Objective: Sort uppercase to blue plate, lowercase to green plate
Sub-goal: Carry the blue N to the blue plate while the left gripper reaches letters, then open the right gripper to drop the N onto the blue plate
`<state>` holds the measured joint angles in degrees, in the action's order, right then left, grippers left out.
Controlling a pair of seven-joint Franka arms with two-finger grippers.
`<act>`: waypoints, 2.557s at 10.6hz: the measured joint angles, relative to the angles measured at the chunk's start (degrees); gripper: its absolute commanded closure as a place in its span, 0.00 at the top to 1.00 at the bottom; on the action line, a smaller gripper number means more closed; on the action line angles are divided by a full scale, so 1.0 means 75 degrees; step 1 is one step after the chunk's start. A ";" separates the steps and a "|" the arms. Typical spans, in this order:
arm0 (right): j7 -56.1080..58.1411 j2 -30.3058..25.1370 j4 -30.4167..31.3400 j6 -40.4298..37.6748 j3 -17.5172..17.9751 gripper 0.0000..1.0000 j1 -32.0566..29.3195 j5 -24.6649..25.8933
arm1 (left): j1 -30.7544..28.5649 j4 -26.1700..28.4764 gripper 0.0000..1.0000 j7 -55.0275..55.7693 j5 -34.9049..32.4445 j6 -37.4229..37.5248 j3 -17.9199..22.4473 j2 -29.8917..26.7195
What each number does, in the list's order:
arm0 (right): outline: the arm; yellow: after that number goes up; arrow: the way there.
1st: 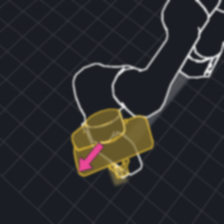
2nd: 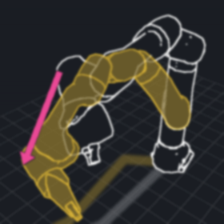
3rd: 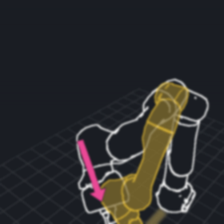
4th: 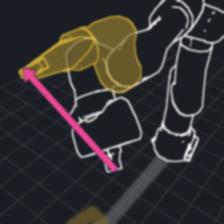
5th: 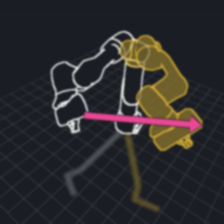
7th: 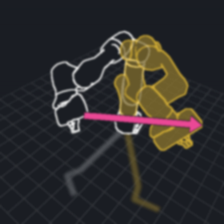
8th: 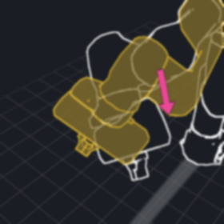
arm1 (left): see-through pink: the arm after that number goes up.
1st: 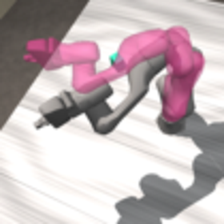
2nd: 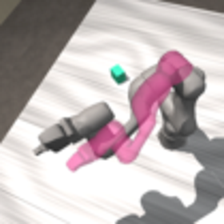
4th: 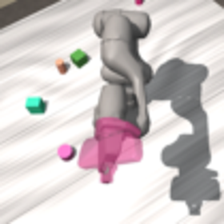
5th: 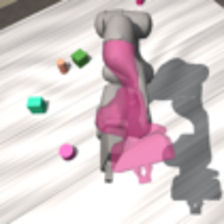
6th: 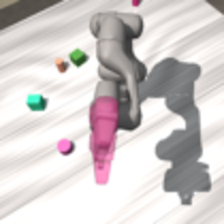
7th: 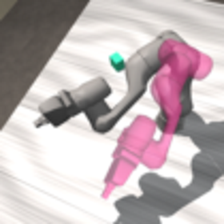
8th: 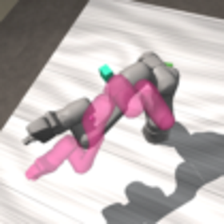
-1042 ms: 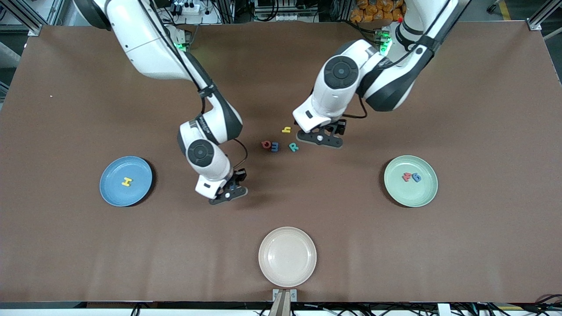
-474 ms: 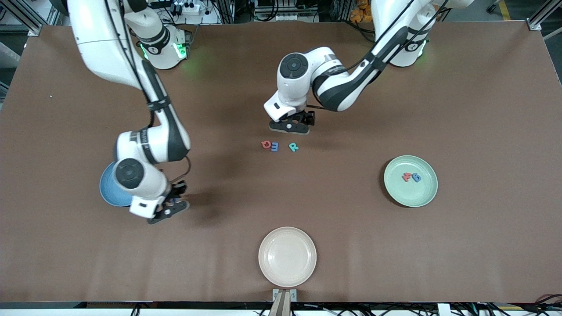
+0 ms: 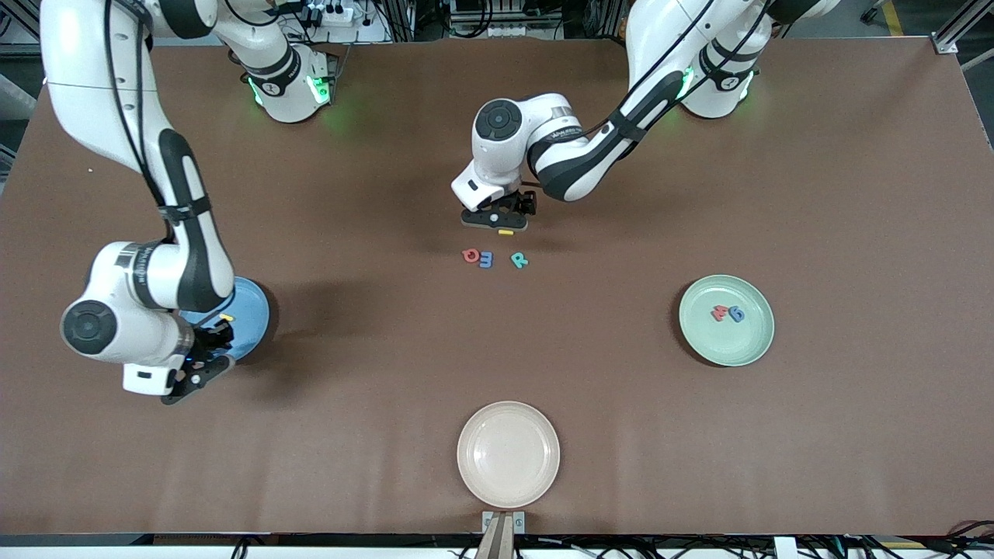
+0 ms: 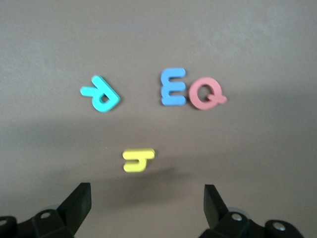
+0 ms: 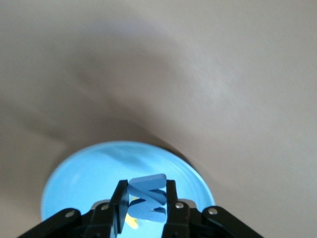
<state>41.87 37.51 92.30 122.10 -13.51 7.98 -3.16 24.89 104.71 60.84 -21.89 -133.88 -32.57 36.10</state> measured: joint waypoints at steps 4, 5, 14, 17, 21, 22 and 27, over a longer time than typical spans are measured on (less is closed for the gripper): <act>0.0039 0.0005 0.0177 -0.0222 0.0087 1.00 -0.0030 -0.0459 | -0.0013 -0.0237 1.00 -0.0963 -0.0571 -0.0073 0.0087 0.0108; 0.0039 0.0005 0.0192 -0.0227 0.0103 1.00 -0.0018 -0.0468 | -0.0013 -0.0311 1.00 -0.1601 -0.0668 -0.0189 0.0094 0.0196; -0.1711 0.0000 0.0180 -0.0231 0.0161 1.00 0.0877 -0.0529 | -0.0004 -0.1127 1.00 -0.8432 -0.0862 -0.0813 0.0610 0.0759; -0.2738 0.0000 0.0180 -0.0225 0.0170 1.00 0.1327 -0.0539 | 0.0225 -0.1222 1.00 -0.9068 -0.0865 -0.0814 0.0612 0.0911; -0.3002 0.0001 0.0185 -0.0220 0.0147 1.00 0.1424 -0.0551 | 0.0447 -0.1287 1.00 -1.0246 -0.0872 -0.0814 0.0622 0.1048; -0.3008 0.0001 0.0187 -0.0220 0.0141 1.00 0.1407 -0.0643 | 0.0448 -0.1302 1.00 -1.0592 -0.0872 -0.0814 0.0630 0.1049; -0.3052 0.0073 0.0209 0.0081 0.0112 1.00 0.1095 -0.0932 | 0.0454 -0.1445 0.98 -1.1859 -0.0873 -0.0814 0.0682 0.1322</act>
<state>18.98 38.06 93.87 122.71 -12.67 16.20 -10.15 28.29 93.87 -28.10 -28.44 -139.99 -27.46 46.02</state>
